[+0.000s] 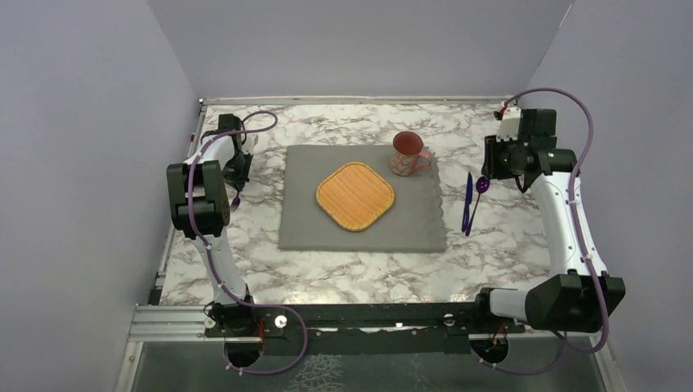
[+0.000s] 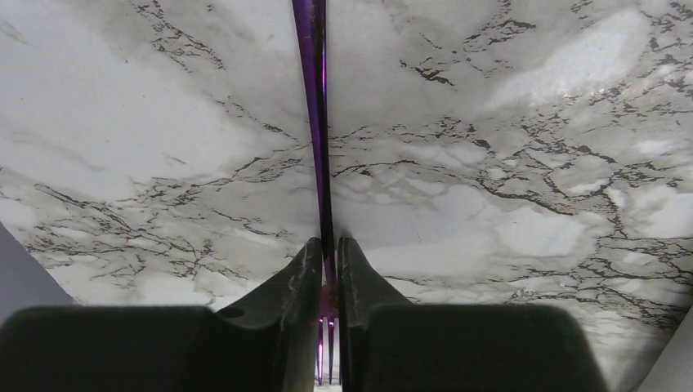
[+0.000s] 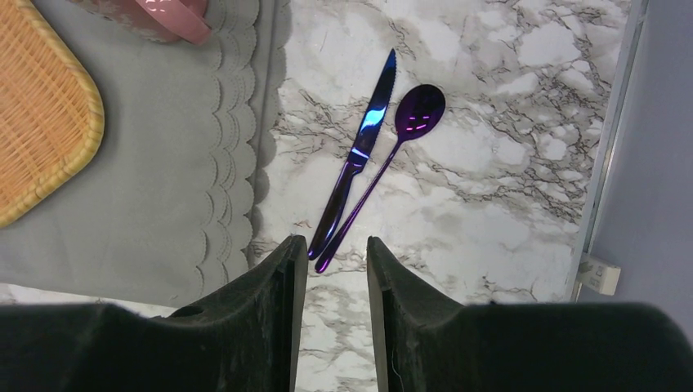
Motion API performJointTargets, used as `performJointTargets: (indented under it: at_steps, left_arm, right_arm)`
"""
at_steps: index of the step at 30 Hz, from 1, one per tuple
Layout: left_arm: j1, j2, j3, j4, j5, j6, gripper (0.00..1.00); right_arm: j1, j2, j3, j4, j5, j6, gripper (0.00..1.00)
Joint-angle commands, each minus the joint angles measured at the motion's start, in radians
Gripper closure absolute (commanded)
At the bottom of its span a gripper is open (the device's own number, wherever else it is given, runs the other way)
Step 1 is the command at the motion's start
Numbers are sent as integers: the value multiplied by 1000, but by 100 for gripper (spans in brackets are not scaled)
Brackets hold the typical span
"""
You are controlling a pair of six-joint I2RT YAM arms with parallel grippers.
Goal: Set the dinner table for one person
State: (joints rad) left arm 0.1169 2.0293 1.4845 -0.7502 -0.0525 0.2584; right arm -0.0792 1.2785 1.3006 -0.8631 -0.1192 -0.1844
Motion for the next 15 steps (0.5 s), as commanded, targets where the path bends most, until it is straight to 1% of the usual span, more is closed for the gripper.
performJointTargets:
  at_steps: [1,5,9,13,15]
  left_arm:
    - [7,3,-14,-11,13,-20,89]
    - [7,-12,-17,-21,9,-12,96]
    - [7,-35,-27,-27,32,29,100]
    - [7,-80,-44,-29,51,122,100]
    - [7,-109,-55,-33,89,178,100]
  right_arm:
    - [-5,-29,30,-1,-23,-7,63]
    - [-6,-34,24,2,-26,-10,65]
    - [-6,-39,20,3,-27,-14,66]
    - [-5,-41,22,3,-27,-16,66]
    - [-5,-42,23,2,-27,-16,67]
